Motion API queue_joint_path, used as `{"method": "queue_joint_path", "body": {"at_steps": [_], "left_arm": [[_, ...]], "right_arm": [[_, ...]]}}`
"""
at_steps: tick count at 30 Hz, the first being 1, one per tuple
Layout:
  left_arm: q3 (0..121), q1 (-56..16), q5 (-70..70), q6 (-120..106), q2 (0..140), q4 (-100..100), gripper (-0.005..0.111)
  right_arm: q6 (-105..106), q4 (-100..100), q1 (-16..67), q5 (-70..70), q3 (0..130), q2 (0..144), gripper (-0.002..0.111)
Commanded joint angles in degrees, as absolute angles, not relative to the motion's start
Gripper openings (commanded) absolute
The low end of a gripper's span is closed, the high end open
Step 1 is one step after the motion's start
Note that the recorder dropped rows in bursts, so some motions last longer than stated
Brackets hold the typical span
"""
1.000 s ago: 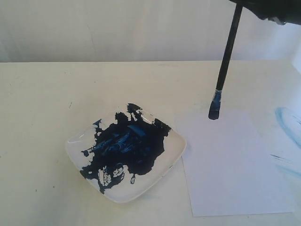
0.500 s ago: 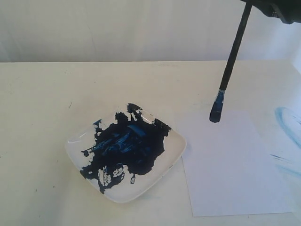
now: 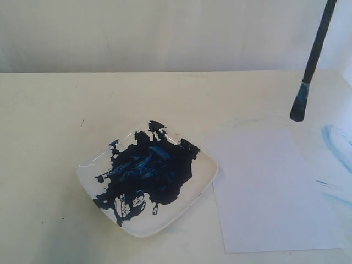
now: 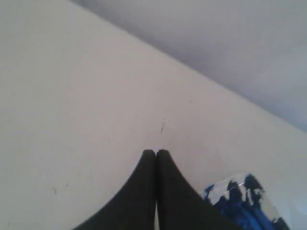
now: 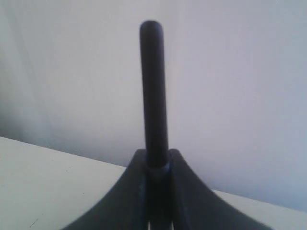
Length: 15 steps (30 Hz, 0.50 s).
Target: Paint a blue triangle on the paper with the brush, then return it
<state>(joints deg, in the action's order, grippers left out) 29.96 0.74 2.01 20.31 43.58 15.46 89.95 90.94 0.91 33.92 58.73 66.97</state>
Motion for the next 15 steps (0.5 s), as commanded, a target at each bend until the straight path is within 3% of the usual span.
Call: {"method": "queue_joint_path", "body": {"at_steps": [1, 6, 12, 15], "left_arm": [[30.4, 0.5, 3.53, 21.94, 53.55, 16.99, 0.0], [34.75, -2.83, 8.57, 19.28, 55.45, 22.21, 0.0], [50.03, -20.97, 12.23, -6.83, 58.98, 35.11, 0.0], [59.04, -31.97, 24.25, -27.26, 68.61, 51.64, 0.0]], "right_arm": [[89.41, 90.5, 0.51, 32.02, 56.14, 64.5, 0.0], [89.88, 94.98, 0.51, 30.51, 53.78, 62.24, 0.0], [89.88, 96.57, 0.51, 30.54, 52.7, 62.33, 0.0], [90.0, 97.7, 0.51, 29.47, 52.7, 62.41, 0.0]]}}
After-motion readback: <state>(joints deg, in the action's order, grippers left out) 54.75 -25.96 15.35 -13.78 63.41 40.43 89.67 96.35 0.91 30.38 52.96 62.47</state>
